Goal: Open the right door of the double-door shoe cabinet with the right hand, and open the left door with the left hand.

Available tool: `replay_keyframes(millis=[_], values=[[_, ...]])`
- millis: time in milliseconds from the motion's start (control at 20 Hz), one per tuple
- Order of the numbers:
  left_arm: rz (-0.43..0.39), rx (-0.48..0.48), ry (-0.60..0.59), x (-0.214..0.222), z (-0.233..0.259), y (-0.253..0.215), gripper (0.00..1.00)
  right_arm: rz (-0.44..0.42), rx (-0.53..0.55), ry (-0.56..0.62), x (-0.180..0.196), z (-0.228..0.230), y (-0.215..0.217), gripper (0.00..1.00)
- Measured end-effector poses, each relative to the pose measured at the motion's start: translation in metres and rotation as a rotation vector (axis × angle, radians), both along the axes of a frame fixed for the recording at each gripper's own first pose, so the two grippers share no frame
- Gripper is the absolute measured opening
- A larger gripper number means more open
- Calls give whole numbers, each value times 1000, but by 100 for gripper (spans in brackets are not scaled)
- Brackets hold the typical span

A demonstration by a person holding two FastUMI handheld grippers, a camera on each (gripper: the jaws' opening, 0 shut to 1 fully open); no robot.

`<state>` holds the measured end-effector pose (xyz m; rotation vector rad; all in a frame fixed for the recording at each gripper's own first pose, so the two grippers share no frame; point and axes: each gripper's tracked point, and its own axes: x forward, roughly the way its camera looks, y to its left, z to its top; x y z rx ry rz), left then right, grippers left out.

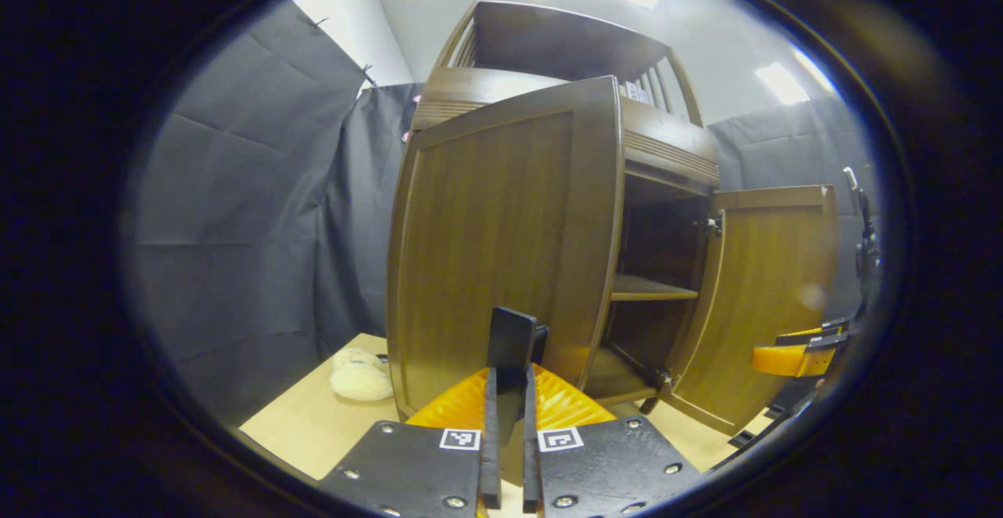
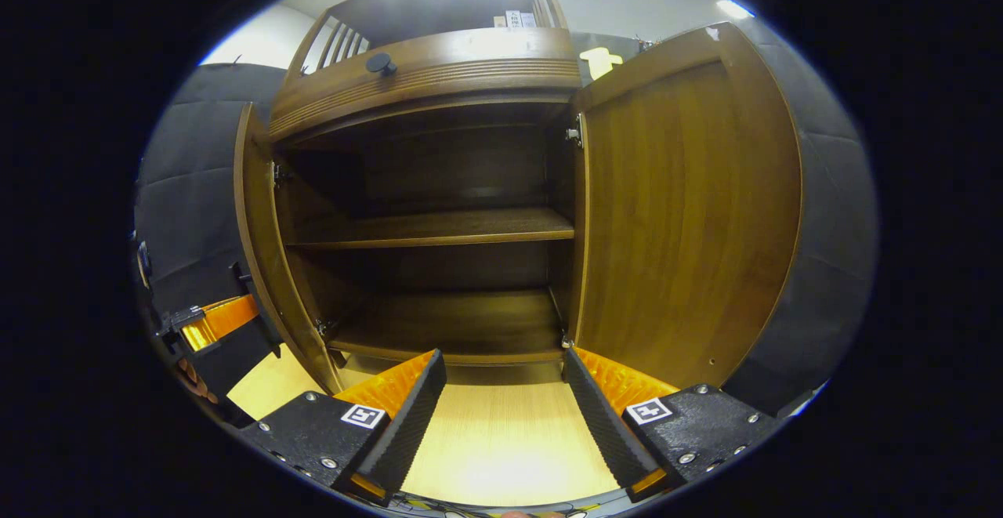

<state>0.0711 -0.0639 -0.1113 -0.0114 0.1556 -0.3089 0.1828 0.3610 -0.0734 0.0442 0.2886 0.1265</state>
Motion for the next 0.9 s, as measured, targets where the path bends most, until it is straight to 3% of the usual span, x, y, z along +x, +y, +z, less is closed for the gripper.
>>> replay_keyframes(millis=[50,100,200,250,300,350,450,700,850,900], values=[[1,11,-5,-8,4,5,10,-3,2,-2,0,1,-1,95],[-8,32,-10,-4,5,4,10,-7,4,-4,2,2,-1,92],[-5,29,-12,-5,9,5,9,-13,9,-5,3,2,-2,95],[-1,13,-6,-6,12,3,0,-16,9,-7,4,3,-3,92],[2,5,-4,-6,12,3,0,-19,8,-9,5,4,-3,95],[7,9,-9,-6,9,5,10,-22,7,-10,6,4,-4,92],[20,42,-29,-4,13,8,0,-29,9,-15,6,6,-6,95],[124,41,-49,6,24,56,3,-37,5,-1,5,1,-5,96],[108,54,-63,10,27,84,0,-29,3,7,4,1,-1,96],[102,57,-59,11,28,89,0,-25,-6,7,2,2,0,92]])
